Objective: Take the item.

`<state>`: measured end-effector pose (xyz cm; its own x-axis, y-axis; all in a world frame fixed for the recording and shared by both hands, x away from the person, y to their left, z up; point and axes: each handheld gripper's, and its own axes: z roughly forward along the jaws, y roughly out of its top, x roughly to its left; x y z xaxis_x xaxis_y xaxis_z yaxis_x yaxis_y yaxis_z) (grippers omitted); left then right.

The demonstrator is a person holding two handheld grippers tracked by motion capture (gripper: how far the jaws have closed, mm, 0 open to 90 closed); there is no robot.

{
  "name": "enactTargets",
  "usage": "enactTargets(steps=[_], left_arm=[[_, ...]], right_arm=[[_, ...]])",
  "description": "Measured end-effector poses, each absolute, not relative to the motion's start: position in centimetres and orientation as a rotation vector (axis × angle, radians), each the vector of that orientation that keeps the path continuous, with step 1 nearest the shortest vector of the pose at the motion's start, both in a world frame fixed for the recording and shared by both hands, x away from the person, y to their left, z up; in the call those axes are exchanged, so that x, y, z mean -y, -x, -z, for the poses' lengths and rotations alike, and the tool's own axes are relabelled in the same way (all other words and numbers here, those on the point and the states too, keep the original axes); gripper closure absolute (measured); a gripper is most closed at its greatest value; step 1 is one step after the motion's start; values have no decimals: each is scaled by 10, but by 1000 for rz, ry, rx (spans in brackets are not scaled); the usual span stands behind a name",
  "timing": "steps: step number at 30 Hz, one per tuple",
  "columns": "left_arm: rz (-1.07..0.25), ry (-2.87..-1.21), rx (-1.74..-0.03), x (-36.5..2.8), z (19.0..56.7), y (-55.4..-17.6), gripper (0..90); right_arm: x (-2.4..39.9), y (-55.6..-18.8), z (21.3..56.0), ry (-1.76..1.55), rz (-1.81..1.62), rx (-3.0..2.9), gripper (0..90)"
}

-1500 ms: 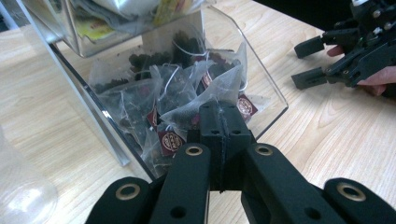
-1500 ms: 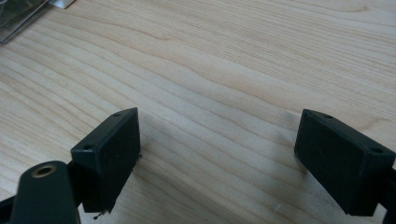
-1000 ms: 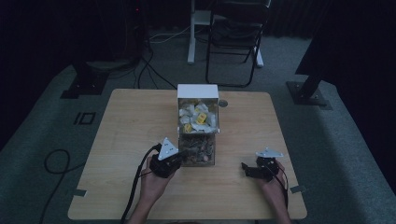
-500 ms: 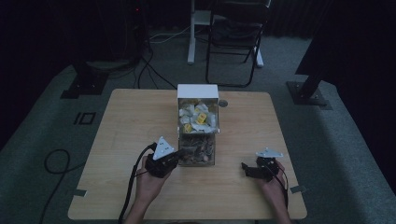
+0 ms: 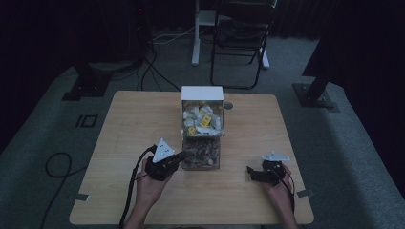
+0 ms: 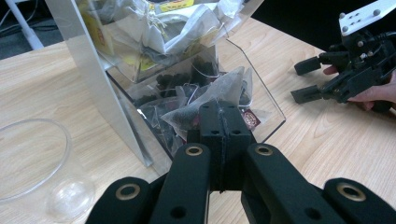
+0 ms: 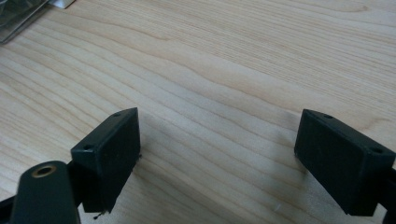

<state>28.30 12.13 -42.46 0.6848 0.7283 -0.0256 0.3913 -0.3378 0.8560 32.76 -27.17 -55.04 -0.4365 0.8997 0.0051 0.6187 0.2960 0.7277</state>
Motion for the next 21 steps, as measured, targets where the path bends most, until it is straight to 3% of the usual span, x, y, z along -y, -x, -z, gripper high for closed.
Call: enactTargets(steps=[21], left_arm=[[-465,-1944,-891,-134,421,-285,900]], right_arm=[[272,-328,550,-1358,-938,-2164,141]])
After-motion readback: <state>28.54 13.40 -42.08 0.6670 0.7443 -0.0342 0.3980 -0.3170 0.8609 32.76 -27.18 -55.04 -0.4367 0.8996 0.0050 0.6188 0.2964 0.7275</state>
